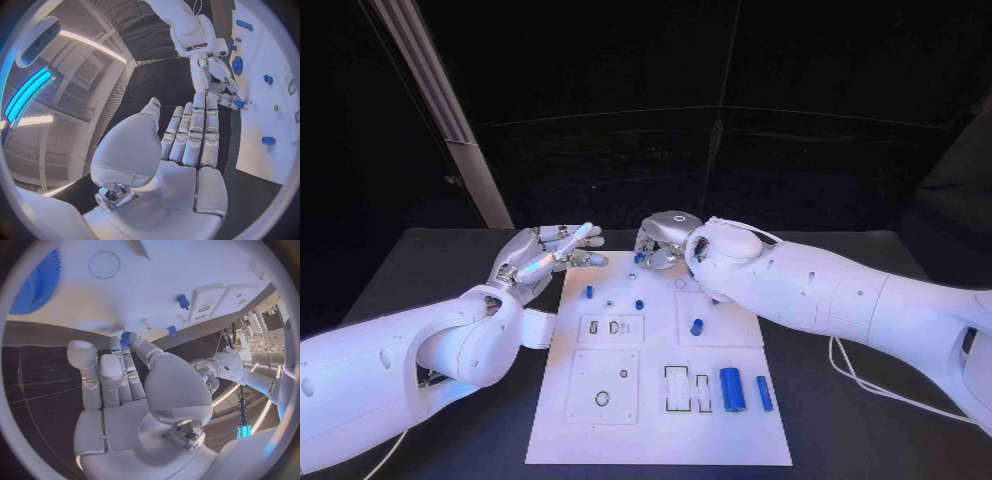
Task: Assemble the parts on the task board
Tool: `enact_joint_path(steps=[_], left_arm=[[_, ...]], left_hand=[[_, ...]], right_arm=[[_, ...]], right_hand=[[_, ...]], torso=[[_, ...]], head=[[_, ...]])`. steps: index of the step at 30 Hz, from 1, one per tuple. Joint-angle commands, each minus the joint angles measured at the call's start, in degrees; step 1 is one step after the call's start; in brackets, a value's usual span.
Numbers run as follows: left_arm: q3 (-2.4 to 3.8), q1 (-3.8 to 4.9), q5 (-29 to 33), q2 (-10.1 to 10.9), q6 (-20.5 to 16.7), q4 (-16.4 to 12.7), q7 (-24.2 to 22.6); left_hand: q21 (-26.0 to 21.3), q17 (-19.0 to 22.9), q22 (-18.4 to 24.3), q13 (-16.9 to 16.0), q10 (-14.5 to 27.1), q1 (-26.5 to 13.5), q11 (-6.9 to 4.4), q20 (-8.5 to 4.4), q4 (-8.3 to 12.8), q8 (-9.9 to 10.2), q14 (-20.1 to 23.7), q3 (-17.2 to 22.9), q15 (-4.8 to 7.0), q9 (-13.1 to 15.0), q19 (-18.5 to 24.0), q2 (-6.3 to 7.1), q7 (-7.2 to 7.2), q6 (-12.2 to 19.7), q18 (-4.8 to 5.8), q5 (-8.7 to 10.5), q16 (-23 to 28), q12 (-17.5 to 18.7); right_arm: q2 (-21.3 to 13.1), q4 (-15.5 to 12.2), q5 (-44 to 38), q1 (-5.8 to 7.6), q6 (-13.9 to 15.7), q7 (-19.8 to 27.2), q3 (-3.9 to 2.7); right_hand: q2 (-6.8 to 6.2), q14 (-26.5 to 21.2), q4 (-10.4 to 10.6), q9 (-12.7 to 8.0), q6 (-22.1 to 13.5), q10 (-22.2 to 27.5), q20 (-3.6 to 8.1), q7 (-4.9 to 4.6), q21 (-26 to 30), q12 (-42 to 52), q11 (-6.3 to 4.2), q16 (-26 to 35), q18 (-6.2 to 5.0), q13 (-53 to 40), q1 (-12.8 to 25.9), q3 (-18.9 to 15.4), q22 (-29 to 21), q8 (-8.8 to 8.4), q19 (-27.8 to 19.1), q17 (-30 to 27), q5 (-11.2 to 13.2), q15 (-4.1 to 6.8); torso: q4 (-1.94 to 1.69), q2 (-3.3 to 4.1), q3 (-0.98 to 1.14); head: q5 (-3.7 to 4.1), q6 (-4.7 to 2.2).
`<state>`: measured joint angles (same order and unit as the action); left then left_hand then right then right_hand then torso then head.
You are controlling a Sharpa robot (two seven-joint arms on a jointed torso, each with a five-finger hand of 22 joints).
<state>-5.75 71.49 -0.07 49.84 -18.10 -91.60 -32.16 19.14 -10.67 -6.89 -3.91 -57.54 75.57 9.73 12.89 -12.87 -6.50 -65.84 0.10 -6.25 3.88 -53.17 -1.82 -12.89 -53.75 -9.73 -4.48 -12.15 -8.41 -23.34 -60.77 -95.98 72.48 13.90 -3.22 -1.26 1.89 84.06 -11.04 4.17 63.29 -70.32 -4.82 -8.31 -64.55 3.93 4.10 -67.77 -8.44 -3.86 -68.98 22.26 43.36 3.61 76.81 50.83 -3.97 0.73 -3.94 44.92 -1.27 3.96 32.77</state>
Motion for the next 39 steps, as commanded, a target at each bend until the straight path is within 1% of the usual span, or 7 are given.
enact_joint_path(steps=[1,7,15,25,30,34,39], left_arm=[[0.03,0.11,0.0,-0.1,0.3,-0.1,-0.2],[0.03,0.15,0.0,-0.1,0.3,-0.1,-0.2],[0.03,0.23,0.0,-0.1,0.4,0.0,0.0],[0.03,0.29,0.0,0.1,0.5,0.0,0.1],[0.03,0.30,0.0,0.5,0.6,0.0,0.2],[0.02,0.30,0.0,0.6,0.7,0.2,0.2],[0.02,0.30,0.0,0.6,0.8,0.4,0.1]], left_hand=[[-0.3,-0.1,0.1,0.1,-0.4,0.3,-0.11,-0.03,0.4,0.3,0.2,0.0,-0.21,-0.1,-0.3,-0.17,0.10,-0.3,-0.82,0.20,0.3,0.1],[-0.3,-0.1,0.1,0.1,-0.3,0.4,-0.10,-0.02,0.4,0.4,0.2,0.0,-0.22,-0.1,-0.3,-0.17,0.10,-0.3,-0.82,0.20,0.3,0.2],[-0.4,-0.1,0.2,0.1,-0.3,0.4,-0.08,0.00,0.5,0.4,0.2,0.0,-0.24,-0.1,-0.3,-0.18,0.08,-0.3,-0.81,0.21,0.5,0.3],[-0.5,-0.1,0.2,0.1,-0.2,0.4,-0.05,0.01,0.6,0.5,0.3,0.0,-0.27,-0.1,-0.2,-0.20,0.06,-0.2,-0.80,0.21,0.6,0.4],[-0.6,-0.2,0.3,0.1,-0.2,0.5,-0.07,0.04,0.6,0.6,0.4,0.0,-0.29,-0.1,-0.2,-0.23,0.15,-0.2,-0.80,0.21,0.8,0.4],[-0.7,-0.2,0.4,0.1,-0.3,0.5,-0.13,0.05,0.7,0.5,0.4,0.0,-0.28,-0.1,-0.2,-0.26,0.27,-0.3,-0.81,0.20,0.9,0.4],[-0.7,-0.2,0.4,0.1,-0.3,0.5,-0.13,0.05,0.7,0.5,0.4,0.0,-0.28,-0.1,-0.2,-0.26,0.27,-0.3,-0.81,0.20,0.9,0.4]], right_arm=[[0.3,0.3,-0.8,0.01,-1.0,0.2,0.03],[1.0,1.2,-1.3,0.01,-1.3,-0.1,0.04],[1.3,1.4,-1.5,0.01,-1.7,0.2,0.05],[-2.6,-2.6,-1.1,0.00,3.3,0.5,0.05],[-8.0,-7.1,2.7,-0.01,5.2,0.1,0.05],[-13.1,-10.9,8.9,-0.01,2.7,-1.6,0.07],[-16.8,-13.1,12.8,0.00,-1.2,-3.4,0.09]], right_hand=[[-0.50,0.7,0.4,0.0,0.3,0.2,0.00,0.02,-0.2,-0.4,0.14,-0.2,0.70,0.1,0.2,0.1,0.1,0.28,-0.4,0.1,-0.1,0.16],[-1.36,0.5,0.9,-0.2,-0.6,1.2,-0.11,-0.28,-0.4,-0.5,0.40,-0.3,0.68,0.2,0.3,0.1,0.1,-0.03,-0.7,0.0,0.1,-0.05],[-4.81,-0.7,2.3,-0.5,-7.8,8.5,-1.74,-2.11,2.3,-0.3,2.40,1.4,-0.14,0.2,0.1,-2.0,-4.8,-0.09,-4.0,-3.3,-0.6,-1.78],[-5.20,-1.2,3.1,-0.4,-9.9,10.3,-2.37,-2.80,3.0,0.3,2.97,2.8,-0.43,0.1,-1.3,-4.2,-6.2,-0.04,-4.9,-5.6,-0.9,-2.29],[-4.78,0.0,4.3,0.0,-7.7,2.3,-1.74,-1.95,0.6,4.6,1.43,-0.4,-0.03,-1.6,-1.2,-4.7,-2.6,0.86,-3.3,-0.3,-3.0,-1.23],[-7.59,1.0,6.9,-0.1,-7.8,-6.7,1.01,0.28,-4.6,12.4,-1.57,-4.0,1.23,-7.6,0.8,-8.3,5.3,0.83,0.2,4.9,-6.5,1.64],[-8.46,2.2,10.8,-0.1,-9.8,-6.7,1.20,0.65,-9.7,24.9,-1.70,-9.1,2.72,-20.4,1.3,-13.7,13.7,0.84,2.9,12.9,-8.0,1.57]], torso=[[-0.07,0.05,-0.05],[-0.12,0.07,-0.07],[0.07,0.05,-0.04],[0.12,0.03,0.10],[0.31,-0.03,0.01],[0.72,-0.15,0.10],[1.06,-0.22,0.23]], head=[[0.09,0.11],[0.03,0.15],[-0.15,0.28],[-0.23,0.27],[-0.27,-0.01],[-0.50,-0.06],[-0.66,-0.10]])
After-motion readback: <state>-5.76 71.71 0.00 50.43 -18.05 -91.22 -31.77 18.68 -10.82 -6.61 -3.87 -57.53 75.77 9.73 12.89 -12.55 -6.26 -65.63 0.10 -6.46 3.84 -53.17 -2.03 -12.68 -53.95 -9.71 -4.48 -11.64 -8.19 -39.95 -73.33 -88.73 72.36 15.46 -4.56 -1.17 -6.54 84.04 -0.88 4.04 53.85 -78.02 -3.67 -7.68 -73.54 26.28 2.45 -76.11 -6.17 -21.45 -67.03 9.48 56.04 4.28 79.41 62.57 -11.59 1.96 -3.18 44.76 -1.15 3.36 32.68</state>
